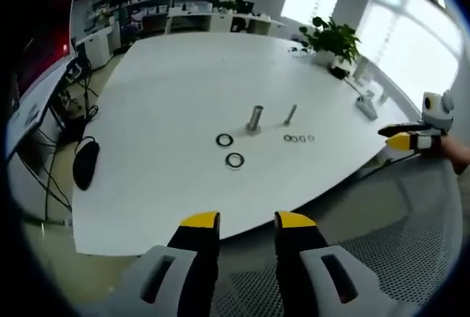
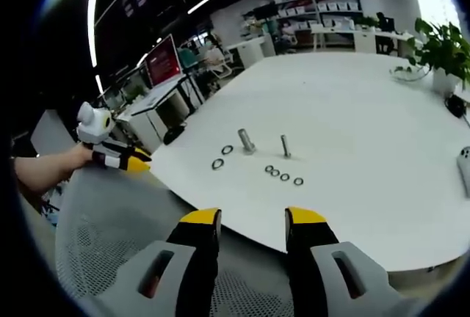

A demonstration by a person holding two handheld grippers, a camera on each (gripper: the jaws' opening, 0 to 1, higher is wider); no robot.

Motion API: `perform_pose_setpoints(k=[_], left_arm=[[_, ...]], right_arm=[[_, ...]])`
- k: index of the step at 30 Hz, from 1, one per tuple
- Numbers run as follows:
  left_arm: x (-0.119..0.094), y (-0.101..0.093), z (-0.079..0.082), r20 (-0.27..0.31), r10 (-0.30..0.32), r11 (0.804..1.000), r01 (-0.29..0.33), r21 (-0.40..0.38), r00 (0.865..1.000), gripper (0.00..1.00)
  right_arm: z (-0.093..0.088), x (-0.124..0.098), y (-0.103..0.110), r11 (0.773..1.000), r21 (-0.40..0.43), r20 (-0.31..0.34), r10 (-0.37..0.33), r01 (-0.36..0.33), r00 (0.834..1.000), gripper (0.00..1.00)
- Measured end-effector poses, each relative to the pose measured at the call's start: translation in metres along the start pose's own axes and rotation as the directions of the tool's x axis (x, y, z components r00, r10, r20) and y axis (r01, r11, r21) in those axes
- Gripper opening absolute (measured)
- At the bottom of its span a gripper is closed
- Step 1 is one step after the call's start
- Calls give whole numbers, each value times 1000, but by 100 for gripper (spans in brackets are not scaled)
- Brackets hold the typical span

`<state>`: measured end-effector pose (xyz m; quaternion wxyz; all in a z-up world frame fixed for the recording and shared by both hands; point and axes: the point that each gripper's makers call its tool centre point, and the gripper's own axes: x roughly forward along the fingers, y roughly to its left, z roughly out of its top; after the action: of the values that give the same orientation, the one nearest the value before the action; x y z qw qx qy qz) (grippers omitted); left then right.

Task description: Place the washer onto the threaded stud by aligning its center hole with the stud, sliding it down to the base, and recovering from edge contact or off-axis alignment until the washer reaches the visible bottom stop.

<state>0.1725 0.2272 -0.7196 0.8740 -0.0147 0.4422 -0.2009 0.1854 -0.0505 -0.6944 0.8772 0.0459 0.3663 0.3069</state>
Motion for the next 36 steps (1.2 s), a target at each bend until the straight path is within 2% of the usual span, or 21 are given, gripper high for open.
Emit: perform_pose_setpoints(k=[2, 4, 6, 8, 9, 14, 16, 19, 20, 22, 25, 26, 28, 32, 34, 35, 36], left_arm=[[3, 0, -9, -59, 5, 1000, -5, 11, 998, 29], [3, -1, -17, -115, 0, 1000, -3, -22, 993, 27], [2, 5, -7, -70, 27, 1000, -27, 3, 997, 26], [2, 7, -7, -86, 23, 999, -27, -38, 996, 31], [5, 8, -8, -112, 21, 999, -26, -42, 993, 35], [15, 8, -10, -203, 48, 995, -29, 95, 978, 36], [20, 6, -9, -221, 57, 990, -26, 140, 973, 36], [28, 5, -11, -247, 41, 988, -2, 155, 968, 36], [31, 8, -17, -292, 39, 989, 5, 150, 956, 36], [39, 16, -21, -322, 54, 986, 1, 169, 945, 36], [46, 17, -15, -314, 53, 985, 1, 170, 948, 36], [54, 14, -8, -290, 39, 990, 3, 142, 956, 36], [62, 12, -4, -288, 26, 992, 10, 125, 957, 37], [81, 13, 5, -266, 51, 988, -9, 157, 963, 40], [94, 15, 8, -218, 46, 995, -26, 95, 975, 39], [98, 18, 3, -238, 61, 997, -50, 52, 969, 39], [101, 20, 4, -226, 70, 997, -59, 57, 971, 38]], right_arm=[[0, 0, -2, 1000, 3, 1, -10, 10, 1000, 38], [1, 0, -2, 1000, 4, 4, -8, 8, 1000, 38], [1, -1, -2, 1000, -2, 7, -6, 6, 1000, 39], [1, 0, -2, 1000, -4, 6, -3, 3, 1000, 39], [1, 0, -2, 1000, -5, 7, -4, 4, 1000, 39], [1, 0, -2, 1000, -1, 2, -4, 4, 1000, 39], [0, 0, -2, 1000, 1, 1, -3, 3, 1000, 39], [1, 0, -3, 1000, -2, 5, -3, 3, 1000, 39], [2, 0, -3, 1000, -2, 7, -4, 4, 1000, 39], [2, 0, -3, 1000, -1, 10, -6, 6, 1000, 39], [1, 0, -4, 1000, -4, 9, -9, 9, 1000, 39], [2, -1, -5, 1000, -4, 13, -15, 15, 1000, 39], [3, -1, -5, 1000, -2, 17, -15, 15, 1000, 39], [1, 0, -4, 1000, -10, 5, -9, 9, 1000, 38], [1, 0, -4, 1000, -6, 7, -5, 5, 1000, 38], [2, 0, -4, 1000, -6, 13, -6, 6, 1000, 38], [3, -1, -4, 1000, -2, 16, -8, 8, 1000, 38]])
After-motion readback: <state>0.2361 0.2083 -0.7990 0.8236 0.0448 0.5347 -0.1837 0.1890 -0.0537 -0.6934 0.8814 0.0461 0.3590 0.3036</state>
